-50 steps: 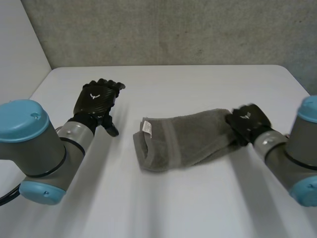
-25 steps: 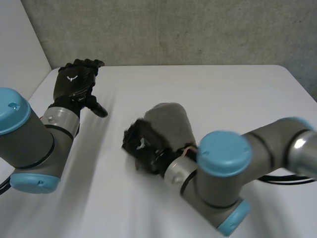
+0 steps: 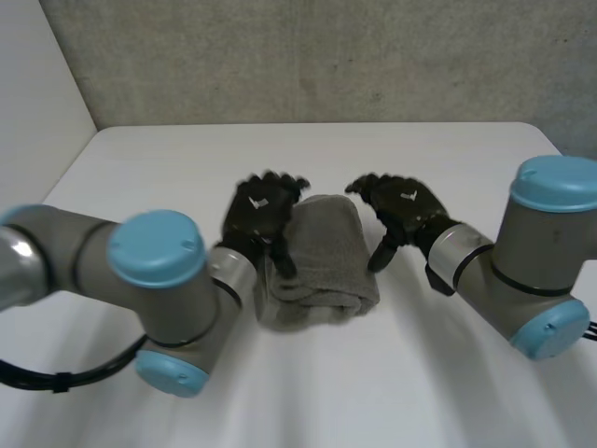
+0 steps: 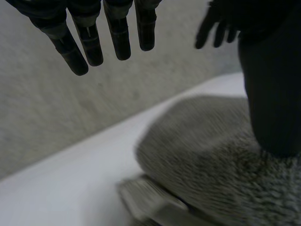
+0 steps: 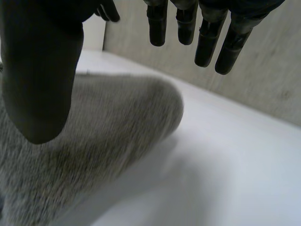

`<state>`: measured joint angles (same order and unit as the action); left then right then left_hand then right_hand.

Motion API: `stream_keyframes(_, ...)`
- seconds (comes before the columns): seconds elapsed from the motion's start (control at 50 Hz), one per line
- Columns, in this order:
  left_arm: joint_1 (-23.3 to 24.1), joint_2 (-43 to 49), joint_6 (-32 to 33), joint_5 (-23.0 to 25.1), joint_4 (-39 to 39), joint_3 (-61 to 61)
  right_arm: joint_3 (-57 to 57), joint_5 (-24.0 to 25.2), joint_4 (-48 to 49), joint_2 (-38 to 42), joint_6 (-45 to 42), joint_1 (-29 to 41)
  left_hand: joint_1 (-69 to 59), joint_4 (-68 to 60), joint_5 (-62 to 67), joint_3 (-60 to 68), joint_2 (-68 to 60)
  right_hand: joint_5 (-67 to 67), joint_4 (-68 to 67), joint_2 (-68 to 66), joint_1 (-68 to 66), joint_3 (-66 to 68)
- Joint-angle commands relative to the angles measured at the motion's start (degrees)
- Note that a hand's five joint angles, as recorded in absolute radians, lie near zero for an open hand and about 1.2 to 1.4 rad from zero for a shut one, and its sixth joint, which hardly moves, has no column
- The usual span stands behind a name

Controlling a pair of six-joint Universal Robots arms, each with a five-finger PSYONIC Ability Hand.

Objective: Fold the towel.

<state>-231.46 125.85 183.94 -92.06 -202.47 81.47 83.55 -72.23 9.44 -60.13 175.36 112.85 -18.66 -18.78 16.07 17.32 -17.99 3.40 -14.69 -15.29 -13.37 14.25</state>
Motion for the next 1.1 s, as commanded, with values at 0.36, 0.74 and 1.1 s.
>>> stream_keyframes(0.36, -1.28, -3.68, 0.72, -0.32, 5.86, -2.28, -5.94, -0.81, -6.89, -3.68, -0.9, -0.44, 4.75, 4.87, -12.16, -3.4, 4.07, -3.4, 4.69, 5.29, 3.37, -4.25)
stream_keyframes(0.74, -10.59, -28.9, 0.81, -3.48, 13.77, 7.92, -0.84, -16.02, -12.69, -25.04, -1.34, -7.65, 7.44, 7.56, -14.85, -6.09, 6.76, -3.4, 4.69, 5.29, 3.37, -4.25)
stream_keyframes(1.1, -11.73, -30.05, -0.24, -3.48, 15.88, 9.93, 1.62, -16.1, -11.64, -26.79, -4.15, -7.47, 7.77, 7.89, -15.18, -6.43, 7.1, -3.4, 4.69, 5.29, 3.37, -4.25)
